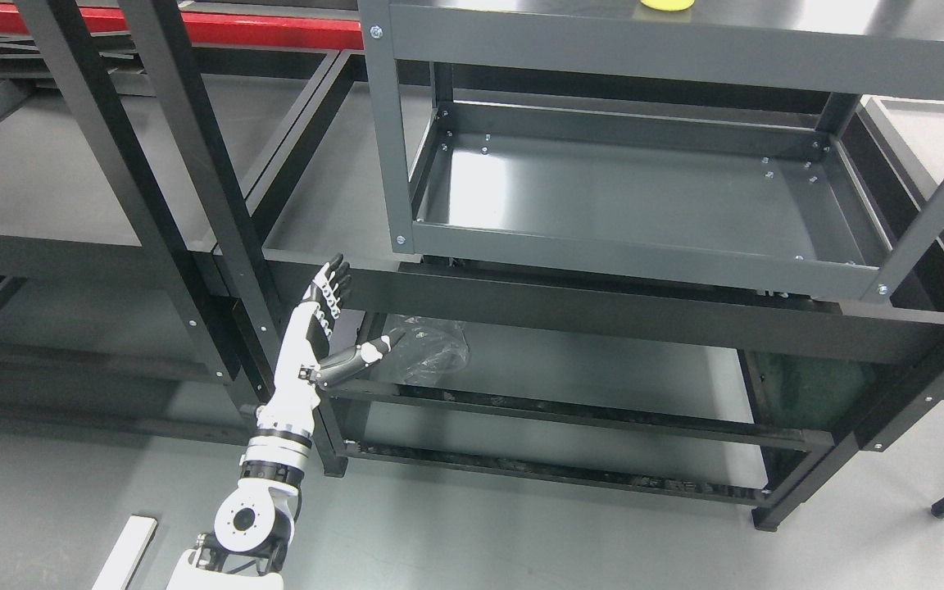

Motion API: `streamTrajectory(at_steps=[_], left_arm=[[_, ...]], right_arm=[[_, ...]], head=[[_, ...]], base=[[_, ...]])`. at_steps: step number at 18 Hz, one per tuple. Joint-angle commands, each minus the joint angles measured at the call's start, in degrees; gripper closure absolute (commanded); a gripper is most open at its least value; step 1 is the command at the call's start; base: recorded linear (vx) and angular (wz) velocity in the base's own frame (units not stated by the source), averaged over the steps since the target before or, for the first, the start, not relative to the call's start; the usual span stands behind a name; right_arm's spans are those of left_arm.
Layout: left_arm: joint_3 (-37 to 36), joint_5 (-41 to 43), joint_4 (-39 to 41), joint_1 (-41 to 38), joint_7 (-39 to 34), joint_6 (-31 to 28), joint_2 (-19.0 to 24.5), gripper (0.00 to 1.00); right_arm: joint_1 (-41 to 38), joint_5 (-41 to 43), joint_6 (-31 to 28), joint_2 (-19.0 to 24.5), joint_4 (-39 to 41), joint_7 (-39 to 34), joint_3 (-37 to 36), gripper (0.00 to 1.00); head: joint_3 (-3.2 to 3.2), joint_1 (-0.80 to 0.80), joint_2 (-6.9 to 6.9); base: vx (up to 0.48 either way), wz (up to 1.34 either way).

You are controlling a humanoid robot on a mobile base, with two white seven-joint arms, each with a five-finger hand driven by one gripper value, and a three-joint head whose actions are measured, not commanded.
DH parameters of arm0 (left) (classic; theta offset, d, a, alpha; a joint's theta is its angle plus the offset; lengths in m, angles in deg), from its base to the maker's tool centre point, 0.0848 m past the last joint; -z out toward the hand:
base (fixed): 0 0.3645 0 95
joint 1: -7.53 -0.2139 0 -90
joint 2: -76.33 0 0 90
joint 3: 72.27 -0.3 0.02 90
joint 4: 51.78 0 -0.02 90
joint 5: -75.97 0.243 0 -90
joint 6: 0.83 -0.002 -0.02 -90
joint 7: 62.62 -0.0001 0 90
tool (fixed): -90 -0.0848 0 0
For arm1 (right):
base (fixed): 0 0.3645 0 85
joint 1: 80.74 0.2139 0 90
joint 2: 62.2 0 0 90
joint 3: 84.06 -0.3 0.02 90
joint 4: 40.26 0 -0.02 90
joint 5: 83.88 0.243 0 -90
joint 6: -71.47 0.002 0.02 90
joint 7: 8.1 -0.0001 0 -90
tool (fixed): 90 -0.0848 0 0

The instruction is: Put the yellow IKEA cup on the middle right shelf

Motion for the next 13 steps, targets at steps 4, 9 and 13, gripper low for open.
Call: streamTrajectory(at_steps=[4, 9, 13], left_arm=[[0.84, 0.0, 0.86, 0.4, 0.04, 0.11, 1.0, 0.01], [0.05, 0.0, 0.6, 0.4, 0.04, 0.03, 1.0, 0.01], [-1.27, 0.0, 0.51, 0.4, 0.04, 0.03, 1.0, 0.01]], right_arm=[[-0.79, 1.41, 0.0, -1.0, 0.0, 0.04, 0.97, 0.01], [-0.79, 1.41, 0.0, -1.0, 0.0, 0.04, 0.97, 0.01], [-0.79, 1.41, 0.0, -1.0, 0.0, 0.04, 0.97, 0.01]], head=[[0.0, 0.0, 0.0], [0.0, 0.0, 0.0], [0.0, 0.0, 0.0]], base=[[0.0, 0.0], [0.0, 0.0], [0.0, 0.0]])
